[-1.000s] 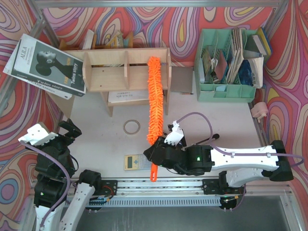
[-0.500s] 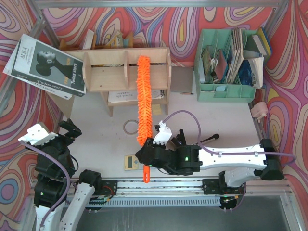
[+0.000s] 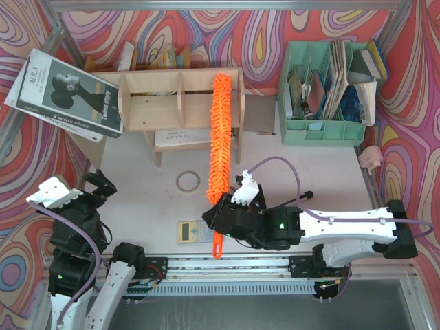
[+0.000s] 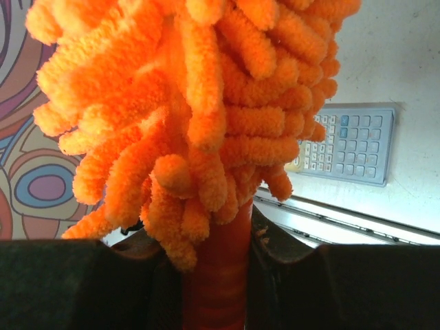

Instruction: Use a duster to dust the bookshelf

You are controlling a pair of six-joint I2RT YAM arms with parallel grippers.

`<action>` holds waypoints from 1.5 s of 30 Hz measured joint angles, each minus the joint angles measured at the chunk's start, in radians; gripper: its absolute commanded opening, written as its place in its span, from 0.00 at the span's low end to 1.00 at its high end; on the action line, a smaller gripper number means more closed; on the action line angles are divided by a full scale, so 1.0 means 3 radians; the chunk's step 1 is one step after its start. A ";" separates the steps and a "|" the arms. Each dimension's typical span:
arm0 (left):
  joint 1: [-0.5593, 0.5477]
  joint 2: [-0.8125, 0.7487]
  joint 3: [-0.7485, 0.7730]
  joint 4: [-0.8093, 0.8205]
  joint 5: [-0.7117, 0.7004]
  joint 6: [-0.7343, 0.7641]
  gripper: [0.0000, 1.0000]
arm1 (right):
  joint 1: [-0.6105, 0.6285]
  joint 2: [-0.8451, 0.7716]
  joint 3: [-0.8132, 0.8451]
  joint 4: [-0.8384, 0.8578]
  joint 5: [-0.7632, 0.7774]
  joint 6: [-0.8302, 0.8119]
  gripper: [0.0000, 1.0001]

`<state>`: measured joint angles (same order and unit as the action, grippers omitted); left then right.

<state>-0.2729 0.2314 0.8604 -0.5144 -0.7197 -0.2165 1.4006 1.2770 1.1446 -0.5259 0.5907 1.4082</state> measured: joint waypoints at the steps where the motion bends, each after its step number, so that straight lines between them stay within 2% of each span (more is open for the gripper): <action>1: 0.0000 0.0000 0.0000 0.0000 0.0000 0.0000 0.98 | 0.0000 -0.0003 0.0001 0.0023 0.0001 -0.0036 0.00; 9: 0.0000 -0.0001 0.0000 0.0000 0.0000 0.0000 0.98 | 0.0005 0.0174 0.0120 0.0078 0.0037 -0.0191 0.00; 21: 0.0000 -0.0001 0.0000 0.0000 0.0000 0.0000 0.98 | 0.0028 0.0006 0.0174 -0.0062 0.0264 -0.0252 0.00; 32: 0.0000 -0.0001 0.0000 0.0000 0.0000 0.0000 0.98 | 0.0028 -0.0231 0.0488 -0.0104 0.0464 -0.0968 0.00; 37: 0.0000 -0.0001 0.0000 0.0000 0.0000 0.0000 0.98 | 0.0014 -0.0418 0.0680 -0.0357 0.0628 -0.1259 0.00; 41: 0.0000 0.0000 0.0000 0.0000 0.0001 0.0000 0.98 | -0.0118 -0.0505 0.0693 -0.0556 0.0628 -0.1459 0.00; 45: 0.0000 0.0001 0.0000 0.0000 0.0001 0.0000 0.98 | -0.0244 -0.0511 0.0534 -0.0491 0.0511 -0.1836 0.00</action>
<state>-0.2729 0.2317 0.8604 -0.5144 -0.7193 -0.2165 1.3273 1.1236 1.3048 -0.6731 0.7441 0.8574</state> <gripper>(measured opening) 0.984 0.338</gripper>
